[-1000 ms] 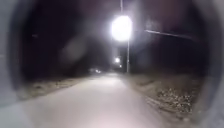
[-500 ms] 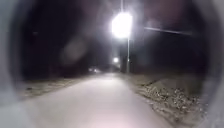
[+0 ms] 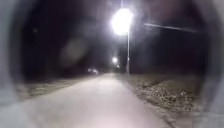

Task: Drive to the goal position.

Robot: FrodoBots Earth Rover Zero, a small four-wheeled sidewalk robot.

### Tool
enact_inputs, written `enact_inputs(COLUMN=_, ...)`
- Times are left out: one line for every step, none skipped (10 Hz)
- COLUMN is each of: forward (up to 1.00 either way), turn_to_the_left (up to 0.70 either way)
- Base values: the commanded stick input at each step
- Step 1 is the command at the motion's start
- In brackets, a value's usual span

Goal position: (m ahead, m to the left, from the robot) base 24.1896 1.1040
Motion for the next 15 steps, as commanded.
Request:
enact_inputs(forward=1.0, turn_to_the_left=0.0)
enact_inputs(forward=1.0, turn_to_the_left=0.23)
enact_inputs(forward=1.0, turn_to_the_left=0.35)
enact_inputs(forward=1.0, turn_to_the_left=0.12)
enact_inputs(forward=1.0, turn_to_the_left=0.02)
enact_inputs(forward=1.0, turn_to_the_left=0.0)
enact_inputs(forward=1.0, turn_to_the_left=0.0)
enact_inputs(forward=1.0, turn_to_the_left=0.0)
enact_inputs(forward=1.0, turn_to_the_left=0.0)
enact_inputs(forward=1.0, turn_to_the_left=0.0)
enact_inputs(forward=1.0, turn_to_the_left=0.03)
enact_inputs(forward=1.0, turn_to_the_left=0.15)
enact_inputs(forward=1.0, turn_to_the_left=0.4)
enact_inputs(forward=1.0, turn_to_the_left=0.4)
enact_inputs(forward=1.0, turn_to_the_left=0.29)
